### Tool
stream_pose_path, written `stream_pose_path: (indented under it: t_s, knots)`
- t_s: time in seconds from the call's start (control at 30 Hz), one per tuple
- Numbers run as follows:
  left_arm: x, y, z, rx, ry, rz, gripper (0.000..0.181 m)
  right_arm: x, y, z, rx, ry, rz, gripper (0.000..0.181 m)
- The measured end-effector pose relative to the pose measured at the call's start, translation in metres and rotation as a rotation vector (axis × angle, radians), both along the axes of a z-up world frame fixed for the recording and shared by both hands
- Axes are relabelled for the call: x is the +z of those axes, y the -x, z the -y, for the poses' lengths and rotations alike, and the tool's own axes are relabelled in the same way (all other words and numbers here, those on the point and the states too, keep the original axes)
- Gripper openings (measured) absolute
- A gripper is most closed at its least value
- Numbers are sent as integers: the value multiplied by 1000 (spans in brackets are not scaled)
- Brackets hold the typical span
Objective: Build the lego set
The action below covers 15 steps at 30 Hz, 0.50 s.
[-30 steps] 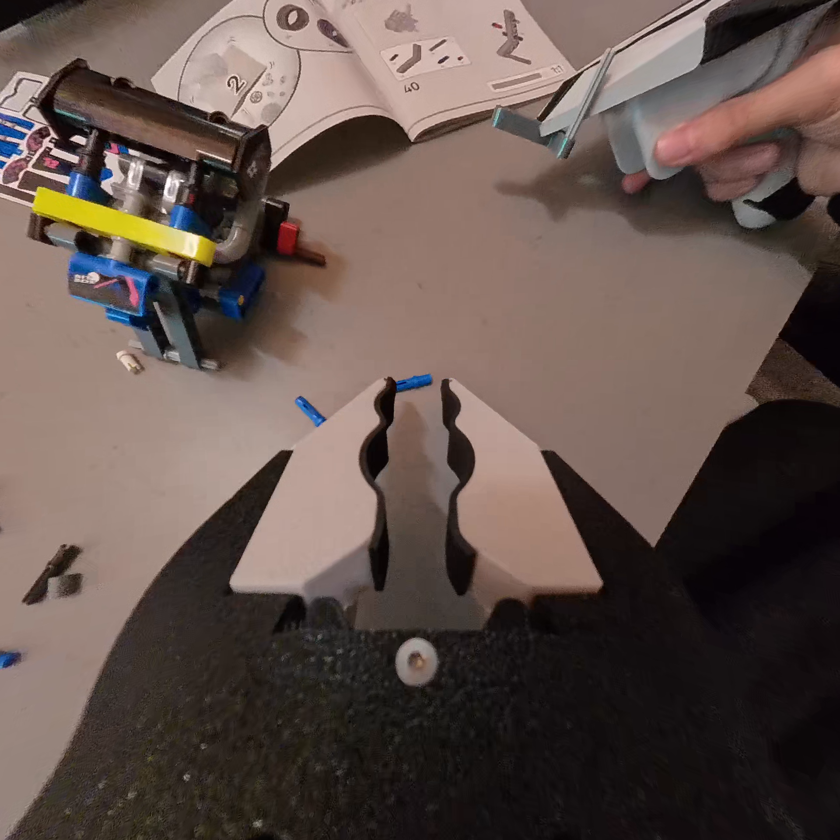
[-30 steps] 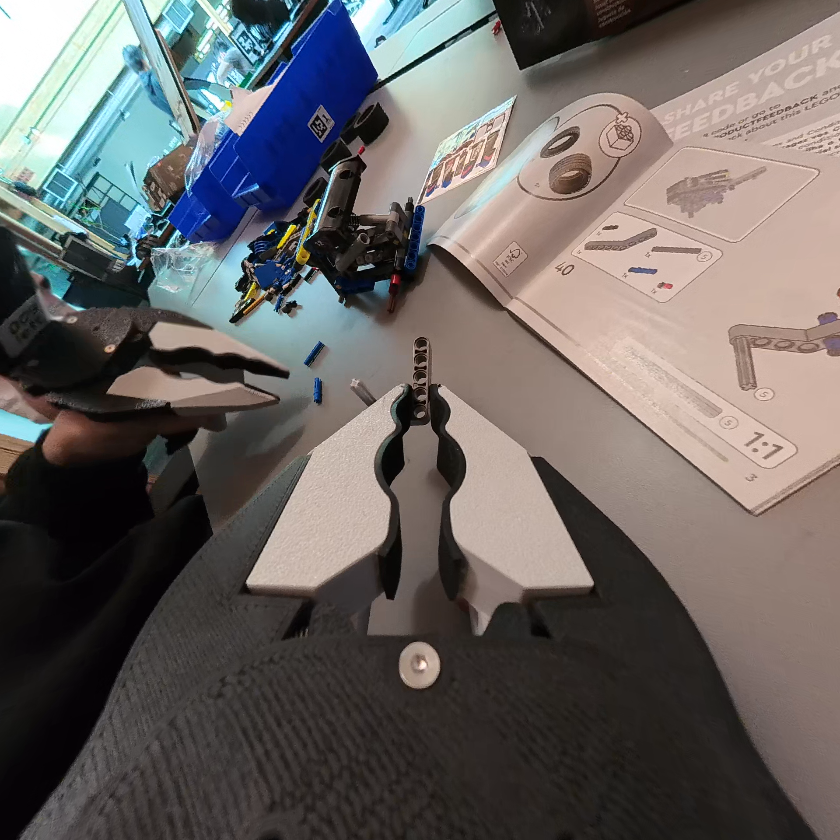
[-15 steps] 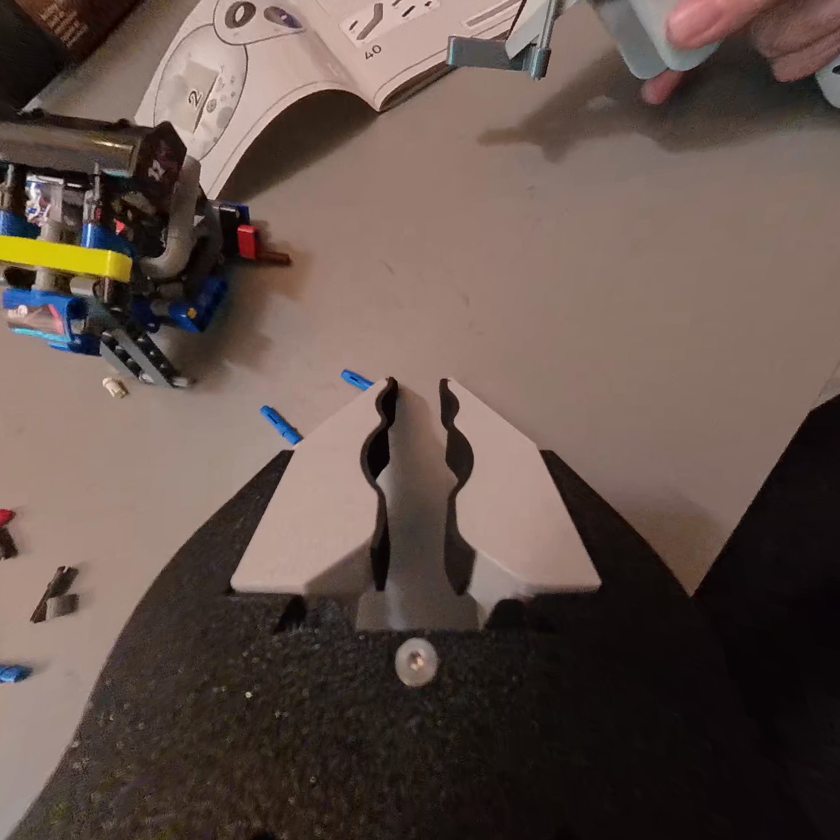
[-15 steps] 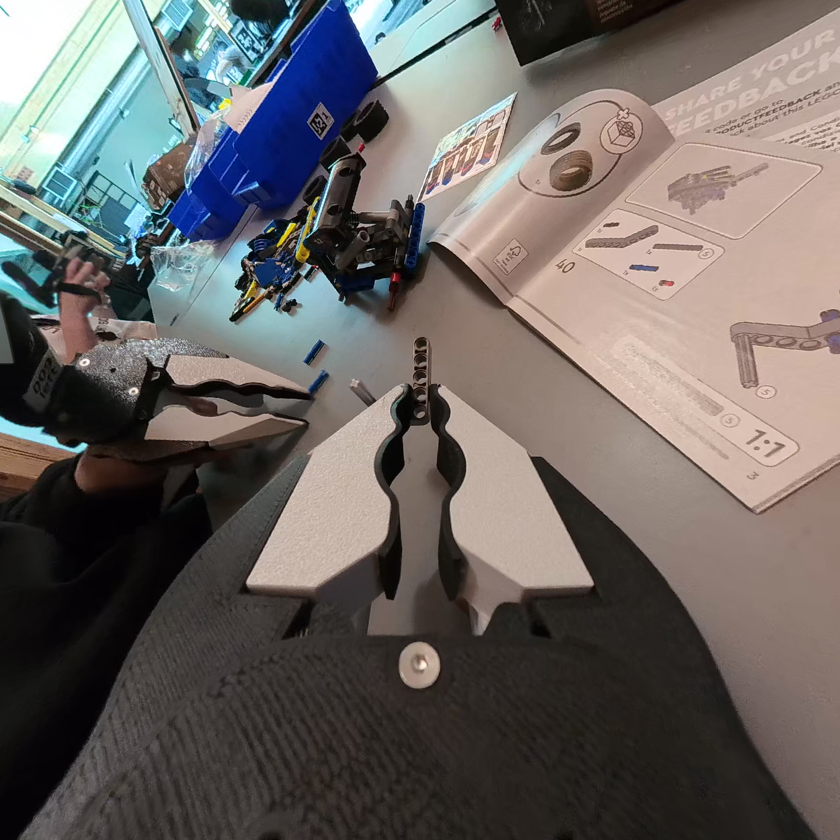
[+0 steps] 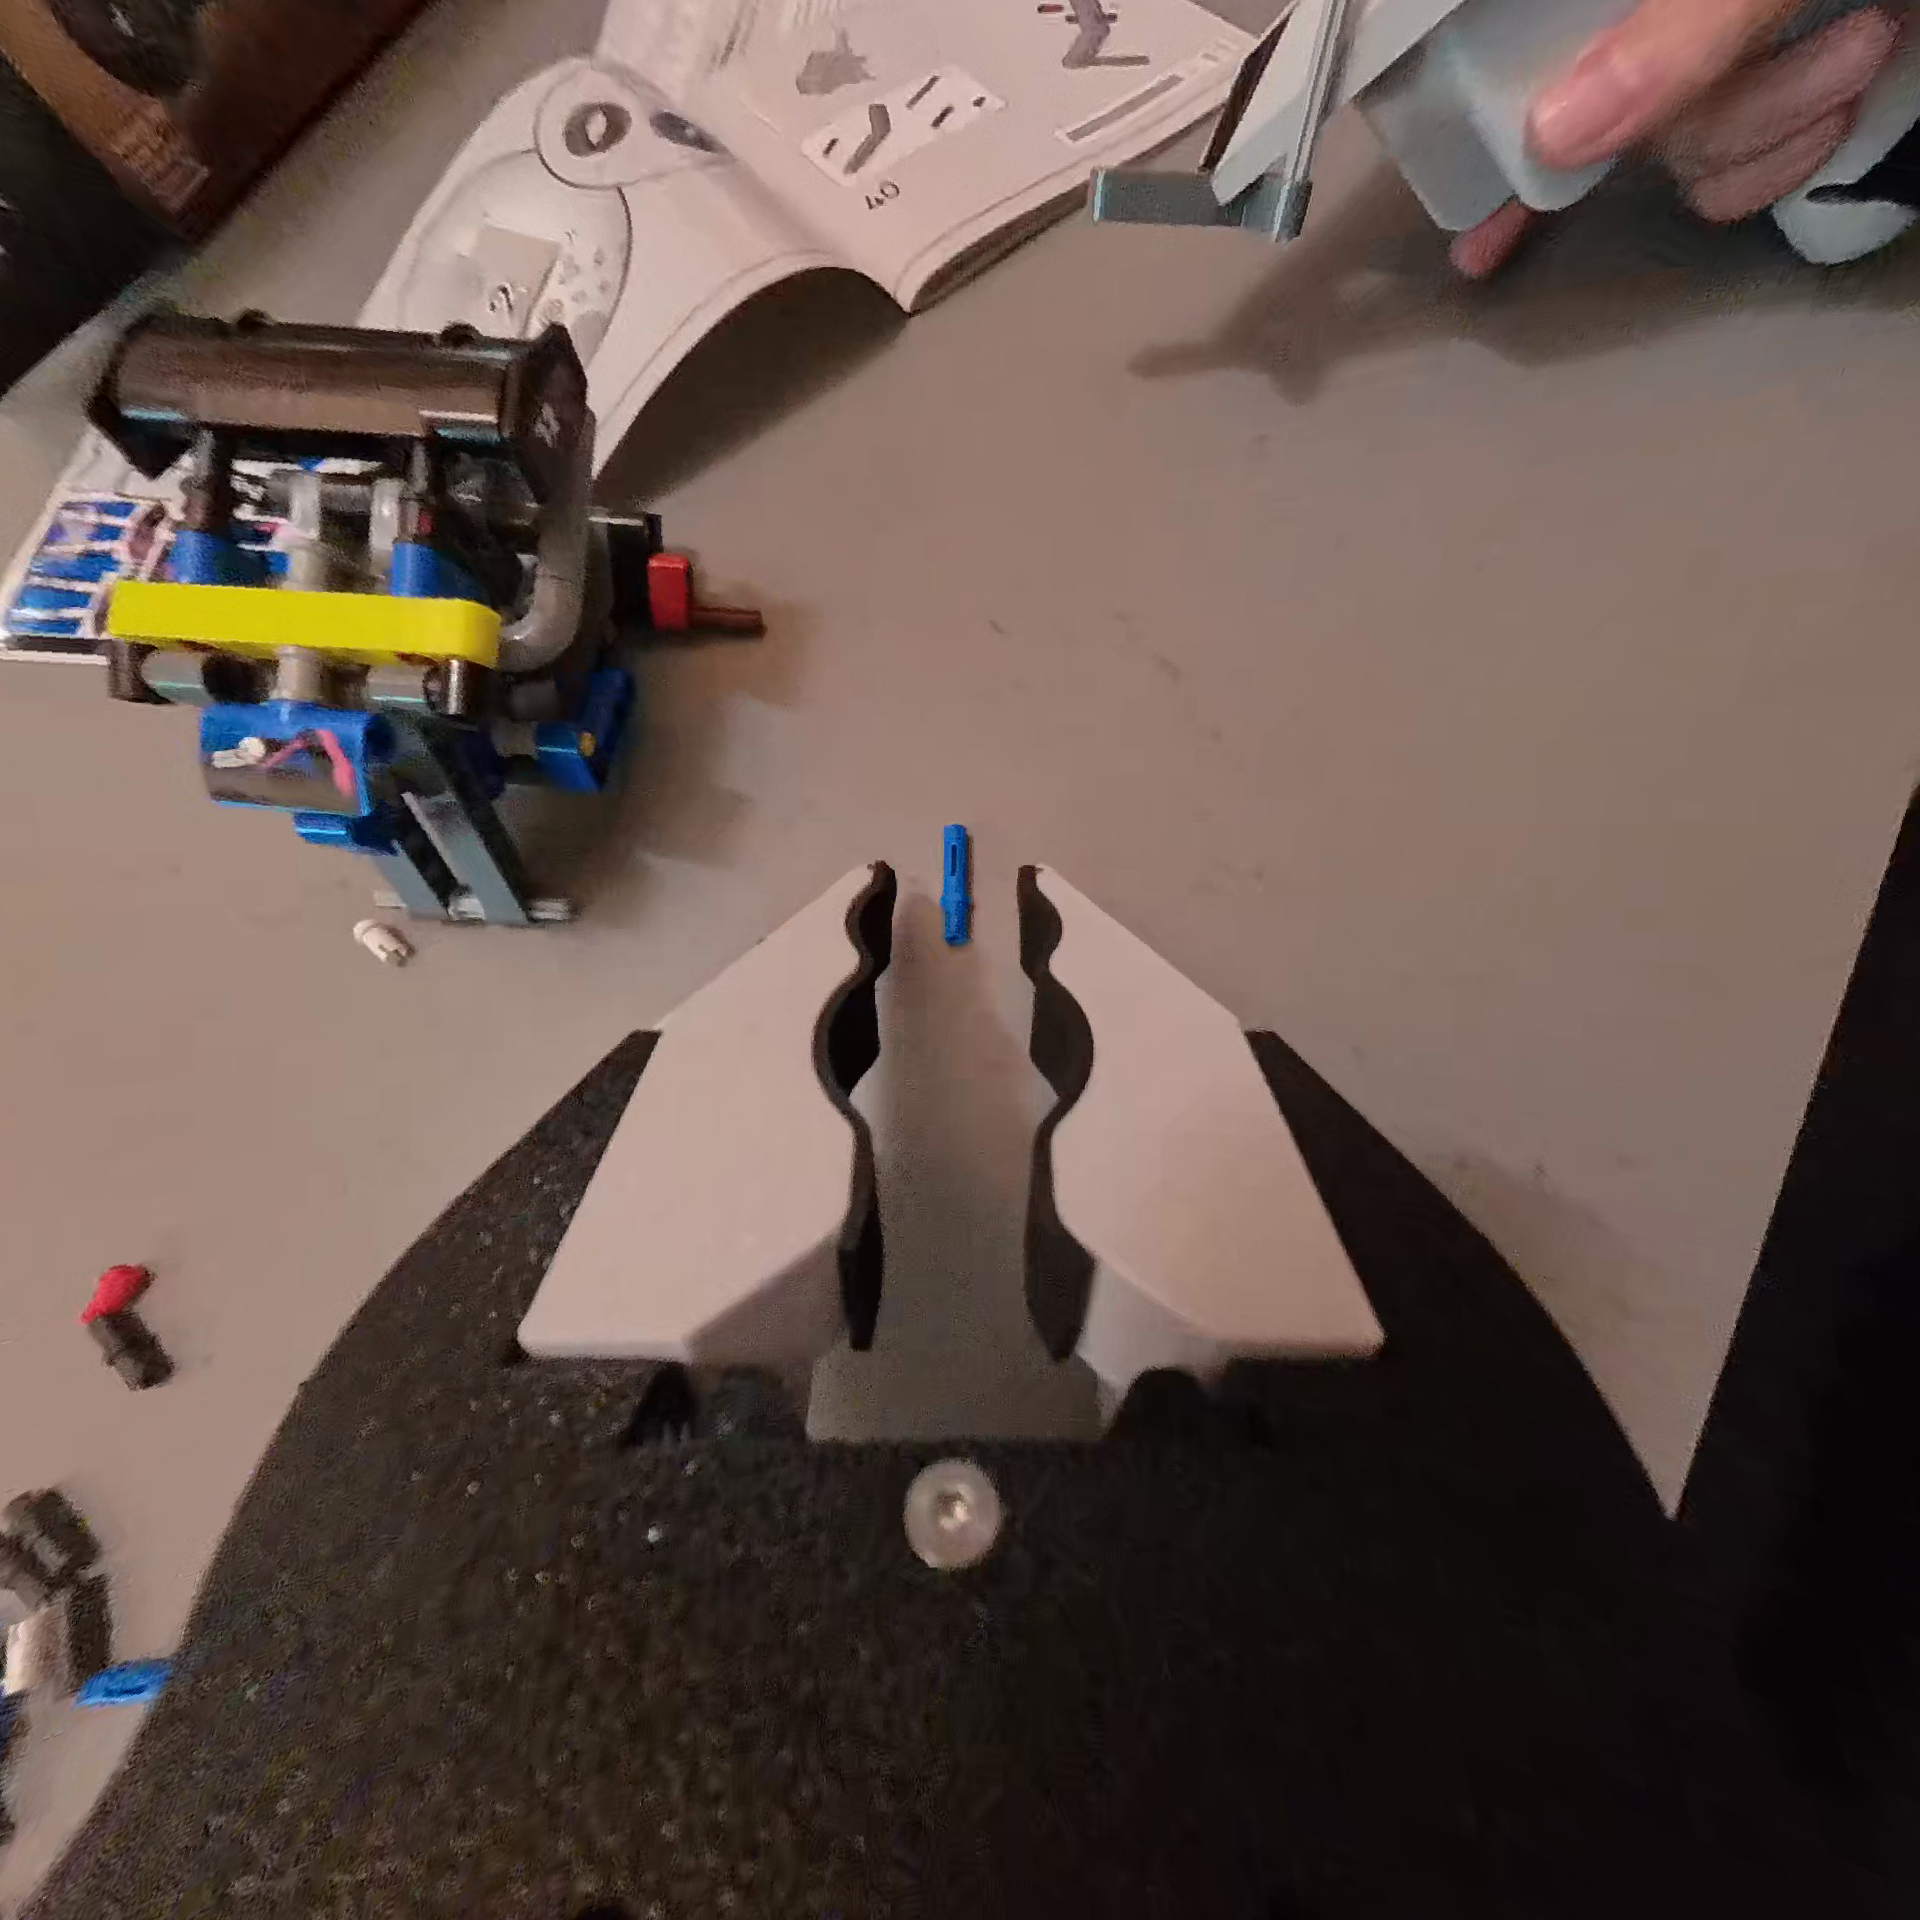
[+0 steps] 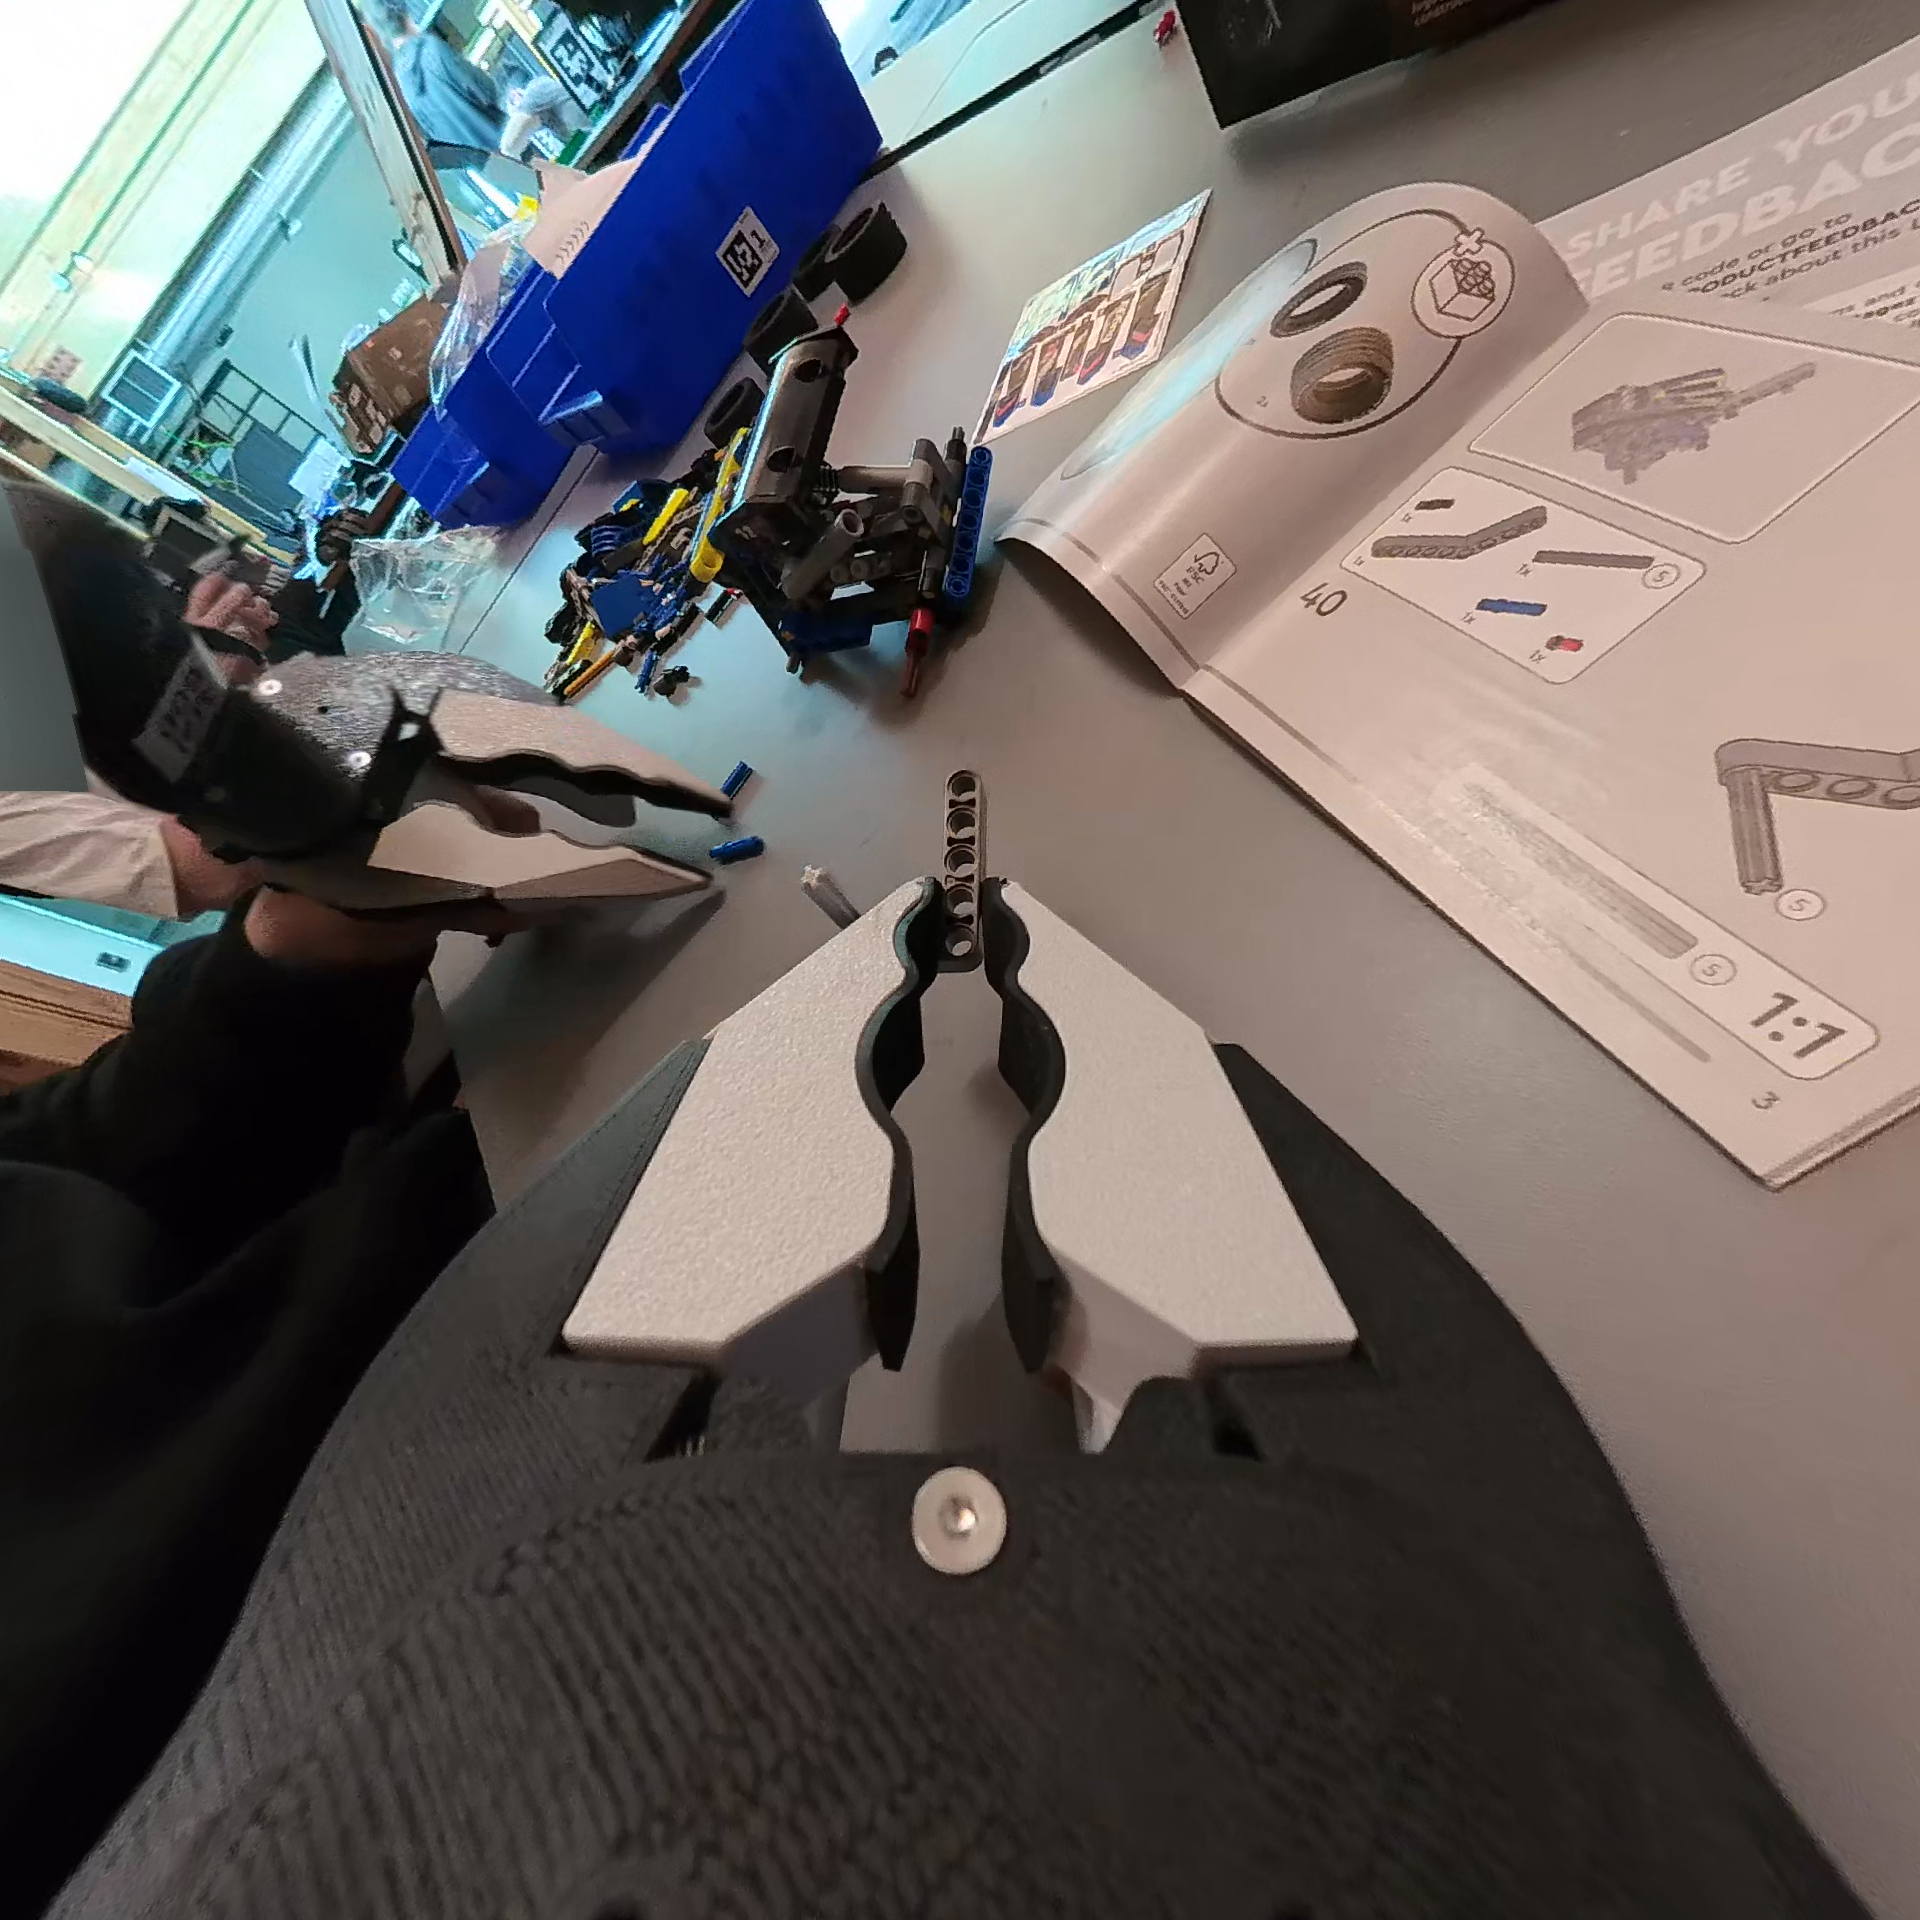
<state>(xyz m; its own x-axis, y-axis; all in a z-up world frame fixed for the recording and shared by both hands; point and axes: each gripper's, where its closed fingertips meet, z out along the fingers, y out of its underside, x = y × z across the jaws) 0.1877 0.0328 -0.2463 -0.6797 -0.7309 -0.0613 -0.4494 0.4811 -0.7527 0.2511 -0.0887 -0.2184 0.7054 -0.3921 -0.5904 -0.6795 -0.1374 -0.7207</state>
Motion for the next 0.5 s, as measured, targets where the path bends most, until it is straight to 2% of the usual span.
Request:
stream_pose_path:
  t_s: [0.13, 0.23, 0.5]
  knots:
    - [-7, 1, 3, -9, 13, -53, 17, 1, 4, -2, 26, -1, 4, 6]
    - [-7, -1, 0, 14, 15, -56, 3, 1, 7, -6, 44, -3, 10, 6]
    - [-7, -7, 6, -79, -62, 19, 2, 23, 14, -17, 85, -188, -15, 6]
